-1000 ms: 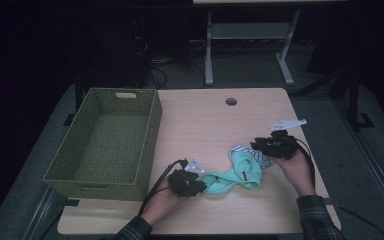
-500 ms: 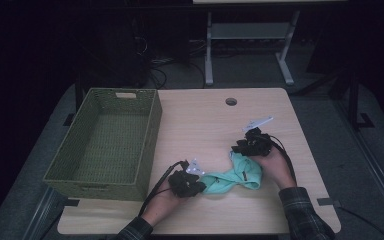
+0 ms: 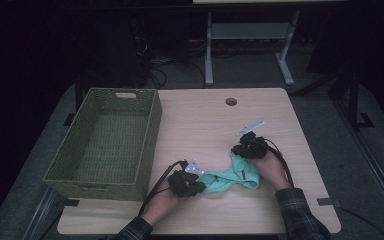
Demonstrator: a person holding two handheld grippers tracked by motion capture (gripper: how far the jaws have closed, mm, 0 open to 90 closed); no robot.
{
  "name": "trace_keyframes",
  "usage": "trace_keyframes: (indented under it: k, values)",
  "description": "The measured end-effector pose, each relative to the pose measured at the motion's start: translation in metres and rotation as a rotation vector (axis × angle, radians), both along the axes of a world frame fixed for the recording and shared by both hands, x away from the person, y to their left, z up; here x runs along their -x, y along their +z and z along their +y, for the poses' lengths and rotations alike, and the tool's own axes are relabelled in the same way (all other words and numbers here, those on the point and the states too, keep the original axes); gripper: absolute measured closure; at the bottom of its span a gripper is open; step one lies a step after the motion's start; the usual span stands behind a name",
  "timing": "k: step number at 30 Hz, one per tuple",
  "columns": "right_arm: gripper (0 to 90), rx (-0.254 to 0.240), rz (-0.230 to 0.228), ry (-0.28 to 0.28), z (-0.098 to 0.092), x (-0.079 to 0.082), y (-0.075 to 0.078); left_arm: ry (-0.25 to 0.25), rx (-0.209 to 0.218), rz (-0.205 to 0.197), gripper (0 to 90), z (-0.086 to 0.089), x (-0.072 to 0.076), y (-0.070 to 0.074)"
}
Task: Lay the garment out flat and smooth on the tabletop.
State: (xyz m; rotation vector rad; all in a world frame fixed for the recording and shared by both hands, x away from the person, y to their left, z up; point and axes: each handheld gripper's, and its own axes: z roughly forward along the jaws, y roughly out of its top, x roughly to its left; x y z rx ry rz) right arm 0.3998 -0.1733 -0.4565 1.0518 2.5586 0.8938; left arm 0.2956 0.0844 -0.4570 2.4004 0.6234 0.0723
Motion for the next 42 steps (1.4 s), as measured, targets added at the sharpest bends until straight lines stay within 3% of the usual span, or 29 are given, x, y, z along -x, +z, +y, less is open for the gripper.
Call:
trace_keyframes:
  k: [6, 16, 23, 27, 30, 32, 37, 42]
  values:
    - [82.6, -0.009, -0.048, -0.060, -0.009, -0.003, 0.015, -0.003, -0.005, 0.003, 85.3, 0.001, -0.001, 0.000]
    - [82.8, -0.014, -0.121, -0.179, -0.023, -0.025, 0.033, 0.003, 0.015, 0.022, 85.5, 0.002, -0.002, -0.001]
    - [82.8, -0.028, -0.106, -0.245, -0.028, -0.048, 0.026, 0.010, 0.027, 0.025, 85.7, 0.002, -0.001, -0.001]
    - [81.0, -0.030, -0.087, -0.243, -0.025, -0.055, 0.017, 0.003, 0.014, 0.021, 85.7, 0.002, -0.001, 0.000]
    - [67.8, -0.054, -0.070, -0.223, -0.022, -0.054, 0.017, 0.011, 0.029, 0.023, 85.6, 0.002, -0.001, -0.001]
    - [66.6, -0.068, -0.081, -0.208, -0.023, -0.048, 0.023, 0.009, 0.031, 0.024, 85.6, 0.003, -0.002, -0.001]
    - [67.1, -0.169, -0.079, -0.177, -0.030, -0.031, 0.039, -0.002, 0.020, 0.034, 84.7, 0.004, -0.003, -0.001]
    - [73.4, -0.209, -0.080, -0.143, -0.036, -0.012, 0.045, 0.020, 0.040, 0.028, 82.6, 0.003, -0.003, 0.003]
